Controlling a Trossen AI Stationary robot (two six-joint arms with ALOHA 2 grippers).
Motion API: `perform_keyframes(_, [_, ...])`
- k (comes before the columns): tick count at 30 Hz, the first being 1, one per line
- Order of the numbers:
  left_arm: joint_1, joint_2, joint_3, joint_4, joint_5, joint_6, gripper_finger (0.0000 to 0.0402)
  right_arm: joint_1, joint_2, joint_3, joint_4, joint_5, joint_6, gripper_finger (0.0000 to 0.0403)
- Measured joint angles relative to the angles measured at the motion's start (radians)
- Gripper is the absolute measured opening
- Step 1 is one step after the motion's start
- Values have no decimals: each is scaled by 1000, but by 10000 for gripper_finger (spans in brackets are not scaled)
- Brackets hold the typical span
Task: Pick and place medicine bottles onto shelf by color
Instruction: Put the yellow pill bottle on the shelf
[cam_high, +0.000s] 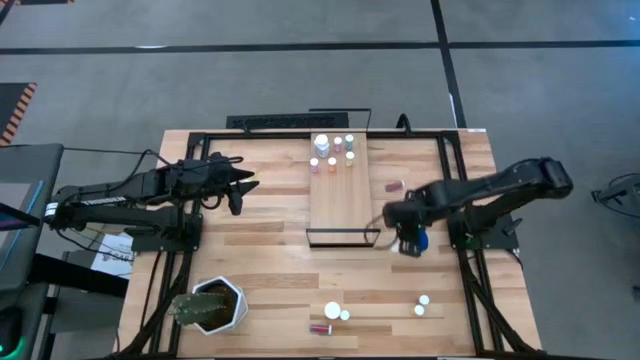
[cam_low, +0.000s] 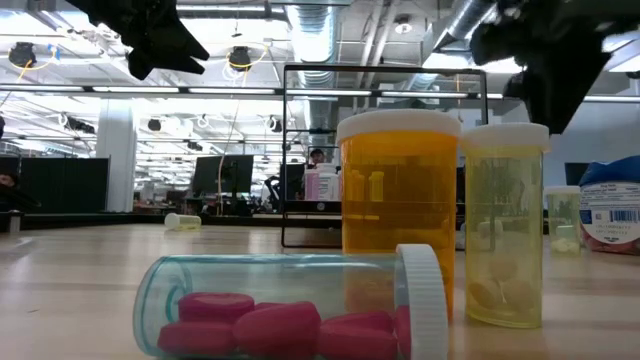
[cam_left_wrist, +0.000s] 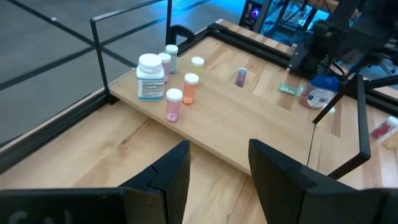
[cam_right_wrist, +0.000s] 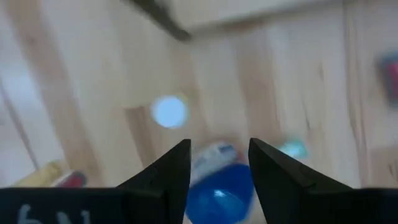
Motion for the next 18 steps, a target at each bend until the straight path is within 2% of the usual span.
perform_keyframes(6, [0, 0, 0, 0, 0, -9, 149, 119, 0, -29, 124, 51, 21, 182])
perform_keyframes(18, [0, 0, 0, 0, 1, -21, 149, 184, 0, -155, 244, 57, 106, 182])
